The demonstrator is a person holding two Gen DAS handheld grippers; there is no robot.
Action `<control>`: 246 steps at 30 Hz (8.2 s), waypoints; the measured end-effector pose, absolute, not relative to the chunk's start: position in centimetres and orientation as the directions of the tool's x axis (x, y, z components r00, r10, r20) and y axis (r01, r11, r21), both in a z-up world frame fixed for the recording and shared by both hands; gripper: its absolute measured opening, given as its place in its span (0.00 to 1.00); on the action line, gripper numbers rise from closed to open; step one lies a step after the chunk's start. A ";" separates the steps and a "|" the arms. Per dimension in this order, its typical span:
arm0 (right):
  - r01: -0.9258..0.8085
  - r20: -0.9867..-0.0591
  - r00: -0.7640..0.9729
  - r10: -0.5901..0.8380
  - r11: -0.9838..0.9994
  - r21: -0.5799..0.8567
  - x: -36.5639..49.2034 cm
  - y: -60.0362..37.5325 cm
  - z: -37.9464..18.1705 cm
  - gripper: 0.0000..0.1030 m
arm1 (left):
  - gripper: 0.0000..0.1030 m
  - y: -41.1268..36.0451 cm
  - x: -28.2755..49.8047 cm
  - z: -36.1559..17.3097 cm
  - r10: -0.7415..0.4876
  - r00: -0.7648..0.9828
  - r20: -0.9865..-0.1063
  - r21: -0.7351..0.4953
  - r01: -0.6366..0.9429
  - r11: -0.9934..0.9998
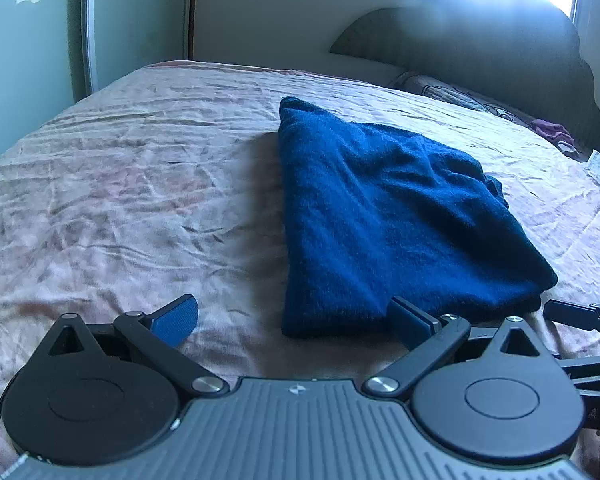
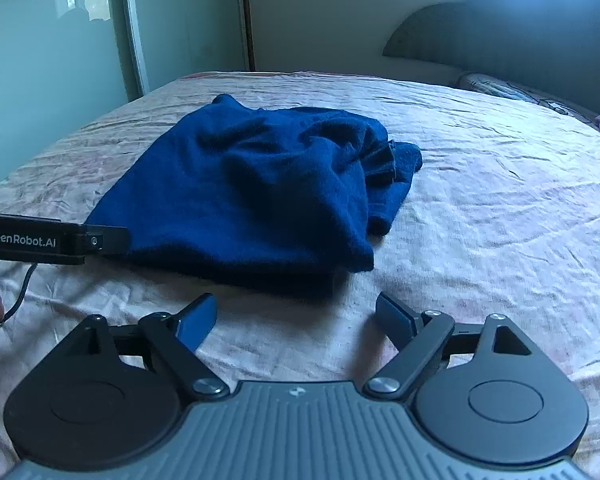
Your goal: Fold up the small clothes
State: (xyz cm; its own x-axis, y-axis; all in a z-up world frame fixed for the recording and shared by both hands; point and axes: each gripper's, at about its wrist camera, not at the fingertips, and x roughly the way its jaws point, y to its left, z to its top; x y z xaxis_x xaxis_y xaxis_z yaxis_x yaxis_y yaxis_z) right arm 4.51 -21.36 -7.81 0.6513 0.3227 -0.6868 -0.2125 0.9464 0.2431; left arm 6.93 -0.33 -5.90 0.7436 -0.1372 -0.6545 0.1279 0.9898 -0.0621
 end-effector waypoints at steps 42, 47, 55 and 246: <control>-0.169 -0.692 0.672 0.265 0.964 0.205 4.1 -20.4 -8.1 1.00 | 1.00 -0.9 5.0 -7.9 -0.074 0.780 -0.621 0.041 0.127 0.991; -0.161 -0.698 0.669 0.256 0.967 0.200 4.4 -20.3 -7.7 1.00 | 1.00 -0.8 5.0 -7.9 -0.081 0.780 -0.620 0.032 0.129 0.991; -0.094 -0.717 0.662 0.221 0.972 0.213 2.3 -20.4 -6.7 1.00 | 0.99 0.3 3.5 -6.8 -0.069 0.753 -0.655 -0.015 0.078 0.997; -0.104 -0.710 0.661 0.241 0.967 0.231 -1.2 -20.0 -4.8 1.00 | 0.99 0.0 -0.1 -4.8 -0.033 0.725 -0.688 0.047 0.090 0.995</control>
State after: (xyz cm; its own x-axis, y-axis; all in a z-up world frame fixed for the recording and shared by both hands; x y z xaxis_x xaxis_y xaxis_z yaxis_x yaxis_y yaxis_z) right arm -1.25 -20.03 -4.77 0.6614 0.2406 -0.7104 -0.1041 0.9674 0.2308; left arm -0.14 -0.02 -4.83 0.7250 -0.0330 -0.6880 0.0898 0.9949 0.0470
